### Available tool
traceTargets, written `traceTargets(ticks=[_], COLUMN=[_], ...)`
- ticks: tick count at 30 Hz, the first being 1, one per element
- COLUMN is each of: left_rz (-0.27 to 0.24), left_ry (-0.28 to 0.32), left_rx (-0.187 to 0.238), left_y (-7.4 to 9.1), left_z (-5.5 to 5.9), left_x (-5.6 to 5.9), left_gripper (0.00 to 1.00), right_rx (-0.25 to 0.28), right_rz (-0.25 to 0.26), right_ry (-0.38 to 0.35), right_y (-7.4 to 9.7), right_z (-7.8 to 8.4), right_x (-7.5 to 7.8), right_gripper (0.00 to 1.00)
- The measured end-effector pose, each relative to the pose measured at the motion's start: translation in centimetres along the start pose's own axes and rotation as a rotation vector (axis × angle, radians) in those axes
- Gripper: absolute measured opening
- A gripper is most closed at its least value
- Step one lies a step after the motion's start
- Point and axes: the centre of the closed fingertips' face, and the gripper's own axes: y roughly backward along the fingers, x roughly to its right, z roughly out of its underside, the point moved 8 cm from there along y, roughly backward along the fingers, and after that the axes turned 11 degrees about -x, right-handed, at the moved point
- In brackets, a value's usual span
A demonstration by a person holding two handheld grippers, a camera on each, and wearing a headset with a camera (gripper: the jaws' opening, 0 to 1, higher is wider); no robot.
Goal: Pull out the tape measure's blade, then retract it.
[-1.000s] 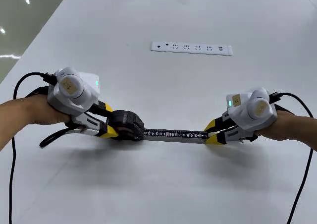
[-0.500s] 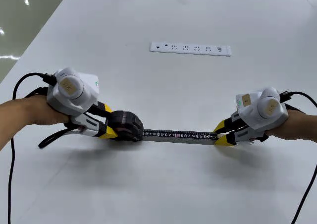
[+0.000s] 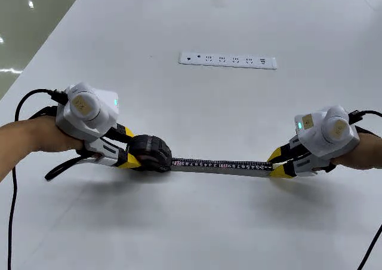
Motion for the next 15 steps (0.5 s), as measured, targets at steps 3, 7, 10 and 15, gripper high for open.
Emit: traceTargets(ticks=[3, 7, 10, 15], left_rz=[-0.001, -0.002, -0.004, -0.005], left_ry=[0.000, 0.000, -0.001, -0.001], left_rx=[-0.001, -0.002, -0.001, -0.004], left_y=[0.00, 0.02, 0.01, 0.00], left_z=[0.03, 0.04, 0.03, -0.01], left_x=[0.03, 0.10, 0.12, 0.19], left_gripper=[0.24, 0.24, 0.24, 0.25], right_rx=[-0.004, -0.009, -0.012, -0.014], right_rz=[0.000, 0.001, 0.002, -0.001], right_ry=[-0.004, -0.011, -0.016, -0.026], right_y=[0.25, 0.48, 0.59, 0.65], right_z=[0.22, 0.52, 0.77, 0.87], right_x=[-0.11, -0.21, -0.30, -0.47], right_gripper=[0.08, 0.08, 0.08, 0.09])
